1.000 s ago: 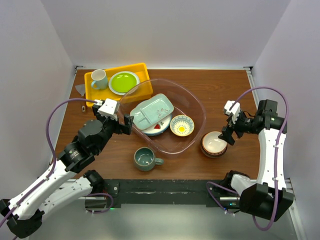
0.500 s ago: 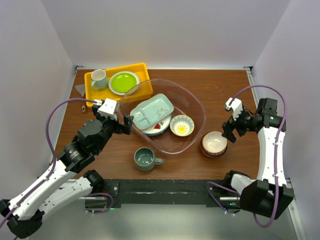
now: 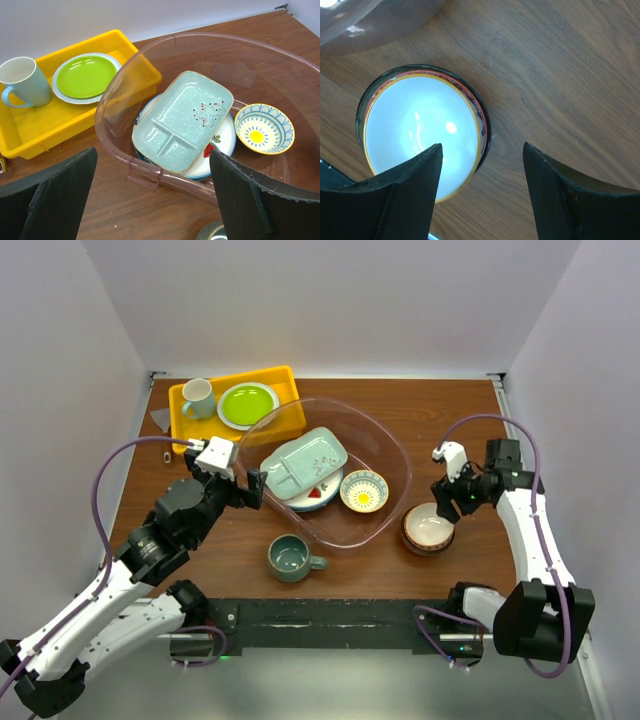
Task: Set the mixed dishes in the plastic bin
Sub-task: Pick up the bowl from the center of the board.
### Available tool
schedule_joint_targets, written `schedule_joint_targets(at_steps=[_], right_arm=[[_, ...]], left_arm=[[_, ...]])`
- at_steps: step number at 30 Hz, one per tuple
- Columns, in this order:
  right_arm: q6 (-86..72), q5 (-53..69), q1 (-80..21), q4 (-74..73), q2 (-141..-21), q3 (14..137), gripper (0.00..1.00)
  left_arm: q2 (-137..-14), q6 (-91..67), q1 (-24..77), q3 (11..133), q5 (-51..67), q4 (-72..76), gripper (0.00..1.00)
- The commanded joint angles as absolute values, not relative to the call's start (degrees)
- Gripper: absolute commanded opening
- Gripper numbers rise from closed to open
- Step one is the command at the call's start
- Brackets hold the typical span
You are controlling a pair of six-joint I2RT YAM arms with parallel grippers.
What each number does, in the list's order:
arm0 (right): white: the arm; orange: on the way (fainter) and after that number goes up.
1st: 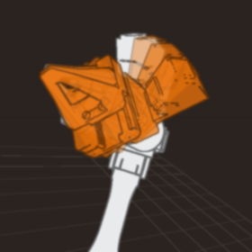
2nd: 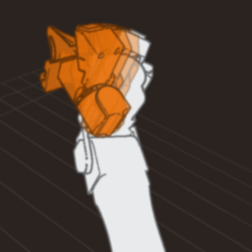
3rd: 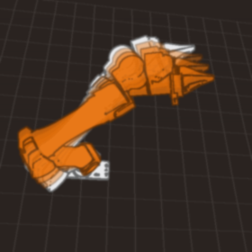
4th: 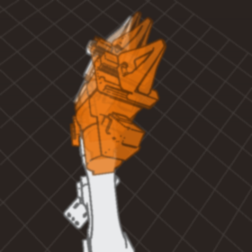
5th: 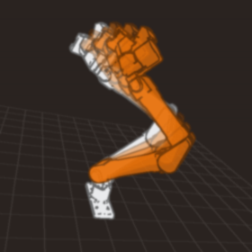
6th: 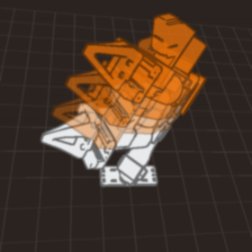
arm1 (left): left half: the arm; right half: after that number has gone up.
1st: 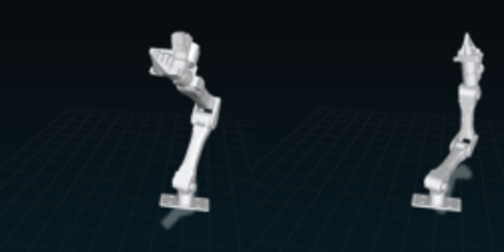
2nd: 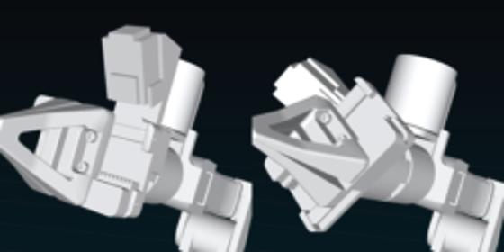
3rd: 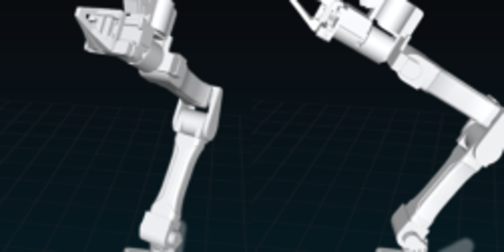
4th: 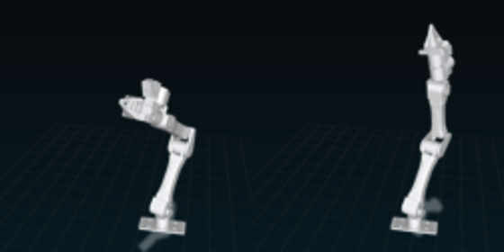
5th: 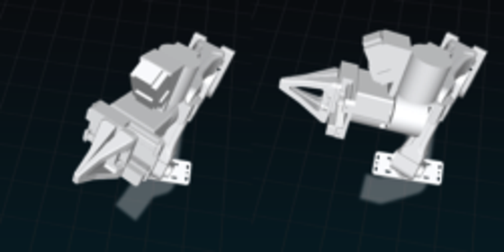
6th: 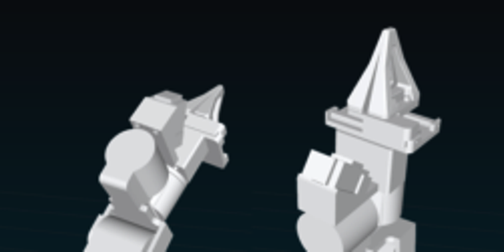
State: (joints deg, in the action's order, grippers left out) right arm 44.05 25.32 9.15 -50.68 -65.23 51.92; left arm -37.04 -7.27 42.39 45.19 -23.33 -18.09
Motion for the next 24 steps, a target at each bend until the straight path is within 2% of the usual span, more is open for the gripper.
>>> schedule_joint_targets(at_steps=[1,11,14,18,19,24], right_arm=[[37.36,16.18,5.28,-43.16,-64.77,50.28,0.65],[37.35,11.08,3.08,-41.75,-65.04,48.08,0.48],[37.53,10.46,2.46,-41.49,-64.69,47.64,0.40],[37.71,10.28,2.29,-41.84,-64.08,47.81,0.23],[37.79,10.28,2.37,-41.92,-63.99,47.90,0.16],[38.14,10.55,2.29,-42.54,-63.02,48.87,0.01]], left_arm=[[-36.48,-6.68,42.01,45.00,-23.12,-15.91,1.00],[-36.39,-6.77,41.92,45.00,-22.94,-15.82,1.00],[-36.47,-6.77,41.84,45.00,-22.85,-15.82,1.00],[-36.48,-6.68,41.84,45.00,-22.85,-15.73,1.00],[-36.47,-6.77,41.84,45.00,-22.85,-15.73,1.00],[-36.48,-6.68,41.75,45.00,-22.76,-15.73,1.00]])
